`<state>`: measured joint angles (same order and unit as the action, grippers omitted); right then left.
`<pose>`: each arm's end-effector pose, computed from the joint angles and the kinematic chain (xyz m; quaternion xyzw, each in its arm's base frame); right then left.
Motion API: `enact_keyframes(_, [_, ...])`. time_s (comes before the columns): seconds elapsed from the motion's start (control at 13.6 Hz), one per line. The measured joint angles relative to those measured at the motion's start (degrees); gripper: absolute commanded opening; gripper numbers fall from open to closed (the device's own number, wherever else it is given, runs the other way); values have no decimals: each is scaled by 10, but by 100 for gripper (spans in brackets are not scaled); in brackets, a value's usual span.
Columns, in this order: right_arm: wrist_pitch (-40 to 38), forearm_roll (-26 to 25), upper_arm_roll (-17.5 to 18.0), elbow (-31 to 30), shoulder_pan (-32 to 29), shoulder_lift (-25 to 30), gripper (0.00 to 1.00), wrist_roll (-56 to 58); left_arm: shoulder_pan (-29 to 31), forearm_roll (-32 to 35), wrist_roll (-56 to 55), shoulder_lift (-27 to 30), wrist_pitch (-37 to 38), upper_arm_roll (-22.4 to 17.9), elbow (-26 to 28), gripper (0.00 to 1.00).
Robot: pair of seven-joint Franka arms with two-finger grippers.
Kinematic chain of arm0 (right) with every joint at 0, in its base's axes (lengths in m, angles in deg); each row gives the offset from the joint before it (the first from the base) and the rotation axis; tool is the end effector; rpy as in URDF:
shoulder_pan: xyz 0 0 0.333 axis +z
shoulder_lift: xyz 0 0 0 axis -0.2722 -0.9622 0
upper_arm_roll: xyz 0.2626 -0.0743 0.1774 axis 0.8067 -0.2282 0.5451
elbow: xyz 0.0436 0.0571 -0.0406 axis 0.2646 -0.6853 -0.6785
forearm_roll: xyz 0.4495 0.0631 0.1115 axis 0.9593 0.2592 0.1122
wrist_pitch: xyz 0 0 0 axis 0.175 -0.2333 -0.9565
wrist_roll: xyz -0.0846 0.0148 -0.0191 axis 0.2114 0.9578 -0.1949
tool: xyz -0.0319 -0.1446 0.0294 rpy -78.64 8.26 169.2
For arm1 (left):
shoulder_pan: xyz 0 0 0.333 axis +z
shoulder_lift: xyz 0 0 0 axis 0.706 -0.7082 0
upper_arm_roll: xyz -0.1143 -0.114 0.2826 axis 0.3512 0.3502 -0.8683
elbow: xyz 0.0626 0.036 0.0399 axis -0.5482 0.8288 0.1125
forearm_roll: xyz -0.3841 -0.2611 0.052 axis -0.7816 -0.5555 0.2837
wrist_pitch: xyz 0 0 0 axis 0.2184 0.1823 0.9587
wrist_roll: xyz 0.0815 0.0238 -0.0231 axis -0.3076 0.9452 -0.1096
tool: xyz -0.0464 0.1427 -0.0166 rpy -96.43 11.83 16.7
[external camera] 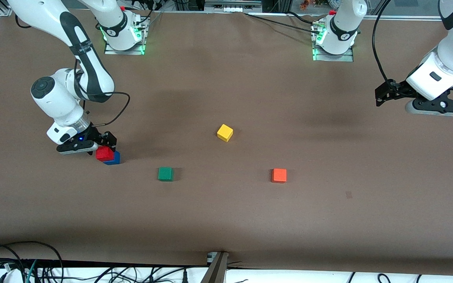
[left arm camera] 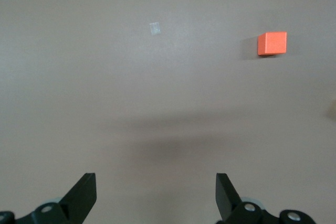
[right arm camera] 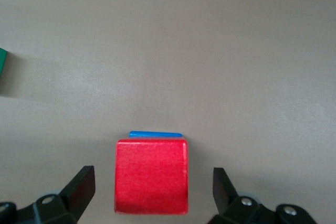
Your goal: Pass red block to right arm, stack on blue
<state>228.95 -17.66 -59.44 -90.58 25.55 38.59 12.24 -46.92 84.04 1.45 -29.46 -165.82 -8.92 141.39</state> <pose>0.6195 0.0341 0.1494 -0.9862 -0.0770 -0.1457 0.0180 0.6255 -0.0629 0.5317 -0.9988 0.0387 0.0210 0.0195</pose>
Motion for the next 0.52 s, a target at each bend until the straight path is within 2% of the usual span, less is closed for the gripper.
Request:
enact_keyframes(0.37, [-10, 0, 0, 24, 1, 6, 100, -4, -1, 0, 0, 0, 5, 5, -5, 100])
enact_keyframes(0.52, [-67, 0, 0, 48, 1, 16, 100, -6, -1, 0, 0, 0, 7, 6, -9, 100])
